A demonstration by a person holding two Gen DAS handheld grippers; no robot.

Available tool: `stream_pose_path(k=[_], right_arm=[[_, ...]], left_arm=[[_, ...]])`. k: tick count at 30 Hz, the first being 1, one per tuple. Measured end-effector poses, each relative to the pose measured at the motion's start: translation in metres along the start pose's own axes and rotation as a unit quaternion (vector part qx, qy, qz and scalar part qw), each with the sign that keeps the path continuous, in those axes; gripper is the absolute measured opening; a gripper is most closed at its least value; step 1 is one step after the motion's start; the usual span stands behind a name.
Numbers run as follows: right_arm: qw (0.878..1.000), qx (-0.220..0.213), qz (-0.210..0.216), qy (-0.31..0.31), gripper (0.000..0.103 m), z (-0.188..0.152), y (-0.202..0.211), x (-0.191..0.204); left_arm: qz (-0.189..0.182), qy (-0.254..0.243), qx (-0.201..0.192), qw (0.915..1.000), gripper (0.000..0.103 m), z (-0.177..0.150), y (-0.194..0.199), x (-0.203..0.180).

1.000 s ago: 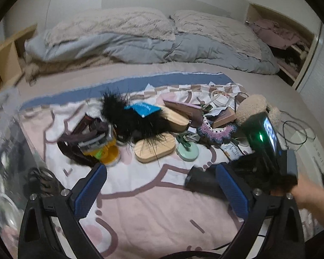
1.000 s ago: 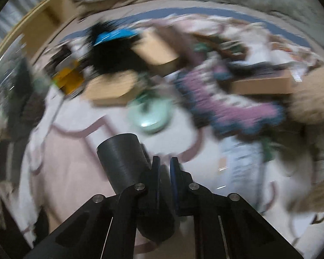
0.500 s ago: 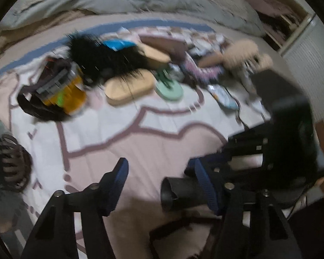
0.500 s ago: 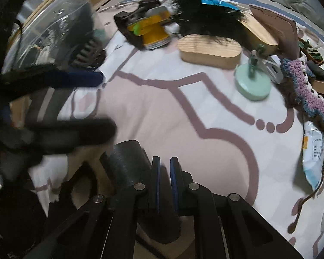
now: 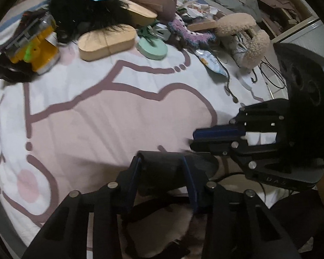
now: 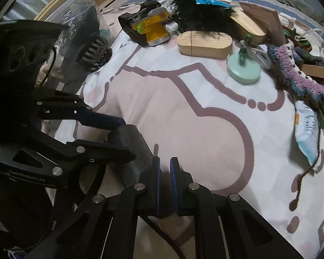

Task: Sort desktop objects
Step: 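Grasp the black cylinder with the left gripper while the right gripper releases it, then reach the right gripper under the earmuffs and grasp the white heart-shaped tape measure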

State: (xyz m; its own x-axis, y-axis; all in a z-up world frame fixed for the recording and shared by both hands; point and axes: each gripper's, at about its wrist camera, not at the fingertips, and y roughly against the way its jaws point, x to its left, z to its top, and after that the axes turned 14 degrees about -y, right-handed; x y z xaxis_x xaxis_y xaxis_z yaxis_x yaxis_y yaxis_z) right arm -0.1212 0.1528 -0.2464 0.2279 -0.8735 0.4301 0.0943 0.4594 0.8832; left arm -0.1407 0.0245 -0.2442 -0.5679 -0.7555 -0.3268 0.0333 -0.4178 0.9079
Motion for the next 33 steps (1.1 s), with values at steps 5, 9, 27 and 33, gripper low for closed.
stream_pose_path(k=[5, 9, 27, 33], right_arm=[[0.999, -0.043, -0.013, -0.023, 0.013, 0.002, 0.034, -0.02], [0.993, -0.088, -0.033, -0.068, 0.013, 0.005, 0.067, -0.054], [0.944, -0.155, -0.162, -0.243, 0.014, -0.015, 0.108, -0.18], [0.939, -0.156, -0.167, -0.257, 0.062, -0.011, 0.102, -0.192]], left_arm=[[-0.005, -0.011, 0.003, 0.9999, 0.038, 0.001, 0.0, -0.008], [-0.028, -0.003, -0.005, 0.9996, 0.038, 0.0, 0.007, -0.007], [-0.035, -0.093, -0.026, 0.9947, 0.015, 0.017, 0.025, -0.08], [-0.01, -0.096, -0.004, 0.9953, 0.01, 0.016, 0.016, -0.082]])
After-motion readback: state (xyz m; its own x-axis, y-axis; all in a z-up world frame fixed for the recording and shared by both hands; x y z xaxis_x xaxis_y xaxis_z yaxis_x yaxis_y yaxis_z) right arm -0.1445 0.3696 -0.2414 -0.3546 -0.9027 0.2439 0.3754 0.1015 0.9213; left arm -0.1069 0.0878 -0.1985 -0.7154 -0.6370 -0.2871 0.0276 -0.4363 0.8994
